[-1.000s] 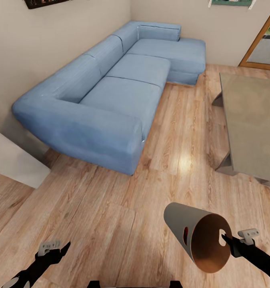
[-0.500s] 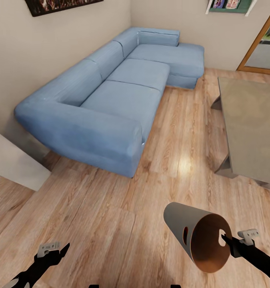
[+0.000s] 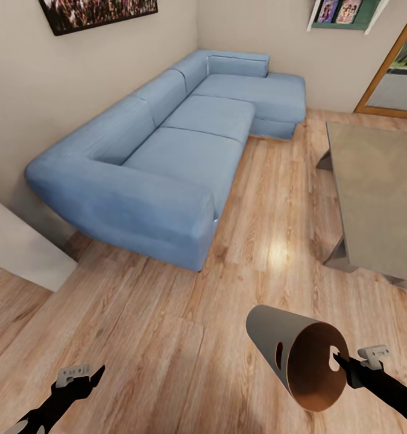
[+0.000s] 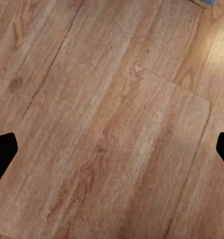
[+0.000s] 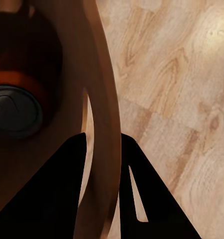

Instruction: Put the three can of soda from the living room inside the tash can in the kitchen.

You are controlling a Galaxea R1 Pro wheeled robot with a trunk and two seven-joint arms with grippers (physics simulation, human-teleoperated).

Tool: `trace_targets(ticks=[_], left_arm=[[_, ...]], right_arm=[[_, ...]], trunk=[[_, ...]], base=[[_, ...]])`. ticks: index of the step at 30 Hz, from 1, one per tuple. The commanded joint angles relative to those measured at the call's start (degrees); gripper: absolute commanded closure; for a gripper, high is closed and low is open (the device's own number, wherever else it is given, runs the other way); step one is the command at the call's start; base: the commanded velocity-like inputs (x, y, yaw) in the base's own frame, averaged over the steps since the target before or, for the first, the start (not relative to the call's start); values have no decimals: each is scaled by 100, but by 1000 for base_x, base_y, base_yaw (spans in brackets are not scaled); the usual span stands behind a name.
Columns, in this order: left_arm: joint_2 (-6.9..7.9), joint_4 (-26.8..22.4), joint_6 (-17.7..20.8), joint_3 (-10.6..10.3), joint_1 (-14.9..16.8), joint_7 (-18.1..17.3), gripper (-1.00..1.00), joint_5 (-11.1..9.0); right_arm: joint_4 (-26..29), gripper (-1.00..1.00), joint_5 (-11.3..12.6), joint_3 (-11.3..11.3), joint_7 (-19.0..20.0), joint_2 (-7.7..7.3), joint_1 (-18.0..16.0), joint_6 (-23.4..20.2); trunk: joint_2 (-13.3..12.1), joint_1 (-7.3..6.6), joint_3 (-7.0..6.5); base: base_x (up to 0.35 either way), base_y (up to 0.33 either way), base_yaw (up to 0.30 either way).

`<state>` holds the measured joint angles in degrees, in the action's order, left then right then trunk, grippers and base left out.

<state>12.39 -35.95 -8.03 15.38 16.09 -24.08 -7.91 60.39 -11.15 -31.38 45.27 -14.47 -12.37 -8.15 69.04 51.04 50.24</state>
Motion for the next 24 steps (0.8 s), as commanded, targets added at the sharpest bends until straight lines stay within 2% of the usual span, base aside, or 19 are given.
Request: trace_targets(ticks=[1,7,24], left_arm=[[0,0,-2,0,0,0,-100,0],[0,0,-6,0,0,0,-100,0],[0,0,-14,0,3,0,-100,0]], right_arm=[[2,100,51,0,51,2,-2,-19],[0,100,53,-5,45,105,-2,-11],[-2,100,54,-9,43,191,-2,5]], trunk=[[0,0,-10],[0,0,-63],[0,0,-216]], base=[[0,0,0],[0,0,0],[0,0,0]])
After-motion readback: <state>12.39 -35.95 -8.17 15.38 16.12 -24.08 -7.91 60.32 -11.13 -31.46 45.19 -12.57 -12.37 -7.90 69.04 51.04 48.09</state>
